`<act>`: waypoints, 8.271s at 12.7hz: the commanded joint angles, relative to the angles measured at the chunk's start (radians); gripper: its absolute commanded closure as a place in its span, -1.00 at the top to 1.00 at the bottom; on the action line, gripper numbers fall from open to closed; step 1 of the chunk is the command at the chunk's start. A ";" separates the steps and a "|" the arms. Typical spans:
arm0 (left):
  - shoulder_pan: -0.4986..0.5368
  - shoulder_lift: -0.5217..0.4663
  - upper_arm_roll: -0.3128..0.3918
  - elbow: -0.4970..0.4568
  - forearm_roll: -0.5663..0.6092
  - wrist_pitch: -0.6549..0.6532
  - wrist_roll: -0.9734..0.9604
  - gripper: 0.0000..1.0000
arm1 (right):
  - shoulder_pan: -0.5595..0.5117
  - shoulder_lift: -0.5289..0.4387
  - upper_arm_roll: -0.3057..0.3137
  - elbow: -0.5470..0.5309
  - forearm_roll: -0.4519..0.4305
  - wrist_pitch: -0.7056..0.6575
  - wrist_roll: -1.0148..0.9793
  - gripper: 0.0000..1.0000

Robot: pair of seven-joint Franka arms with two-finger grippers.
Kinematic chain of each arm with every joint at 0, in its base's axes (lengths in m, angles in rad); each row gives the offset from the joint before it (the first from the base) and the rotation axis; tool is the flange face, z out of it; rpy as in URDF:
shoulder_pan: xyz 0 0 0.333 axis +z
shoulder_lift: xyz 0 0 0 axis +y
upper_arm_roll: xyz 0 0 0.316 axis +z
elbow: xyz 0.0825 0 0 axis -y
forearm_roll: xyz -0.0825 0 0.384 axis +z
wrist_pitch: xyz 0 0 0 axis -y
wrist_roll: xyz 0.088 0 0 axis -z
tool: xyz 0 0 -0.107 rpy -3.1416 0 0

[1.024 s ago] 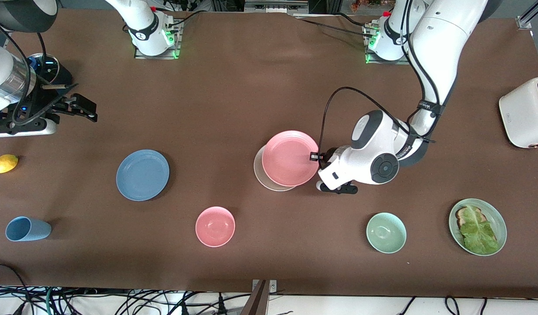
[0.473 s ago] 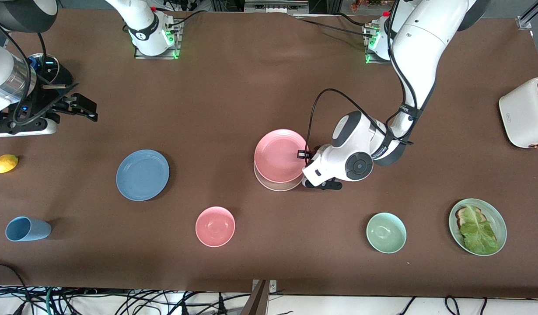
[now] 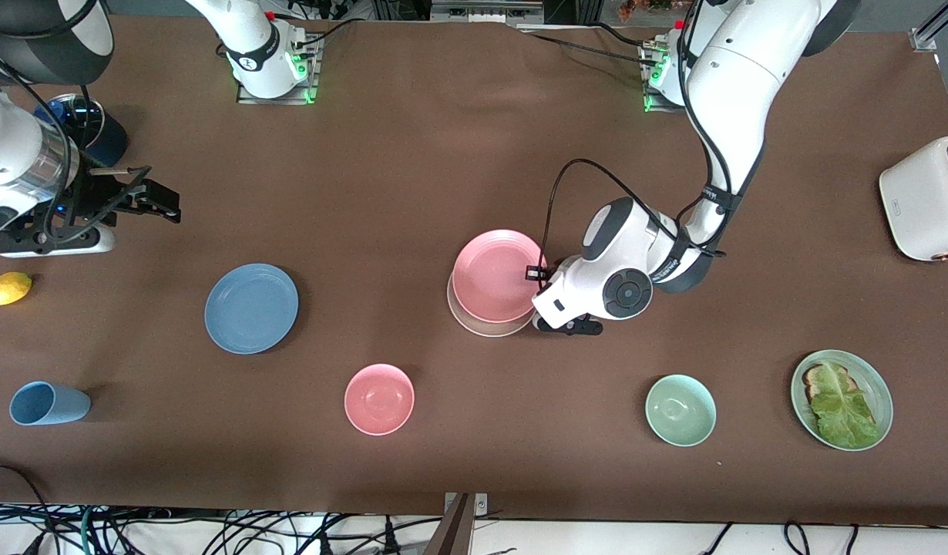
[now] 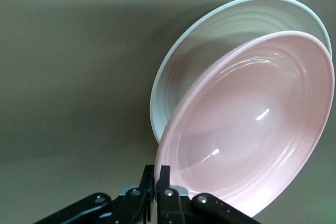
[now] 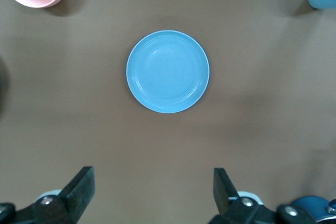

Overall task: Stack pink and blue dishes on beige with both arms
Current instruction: 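Open the left gripper while the right gripper reaches the blue plate, then grasp the blue plate rim with the right gripper while left withdraws, then carry the blue plate with the right gripper onto the pink plate, then open the right gripper to release the blue plate on the stack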

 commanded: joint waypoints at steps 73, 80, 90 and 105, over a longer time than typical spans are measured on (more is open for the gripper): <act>0.229 -0.689 0.308 -0.163 0.208 -0.328 0.392 1.00 | 0.377 0.458 0.235 0.004 -0.098 0.496 0.973 -1.00; 0.226 -0.688 0.308 -0.163 0.209 -0.328 0.390 1.00 | 0.457 0.514 0.232 0.007 -0.167 0.553 1.145 -1.00; 0.222 -0.688 0.306 -0.163 0.211 -0.329 0.389 1.00 | 0.456 0.572 0.209 0.132 -0.167 0.554 1.133 -1.00; 0.222 -0.688 0.306 -0.162 0.212 -0.328 0.381 1.00 | 0.462 0.610 0.209 0.121 -0.199 0.613 1.141 -1.00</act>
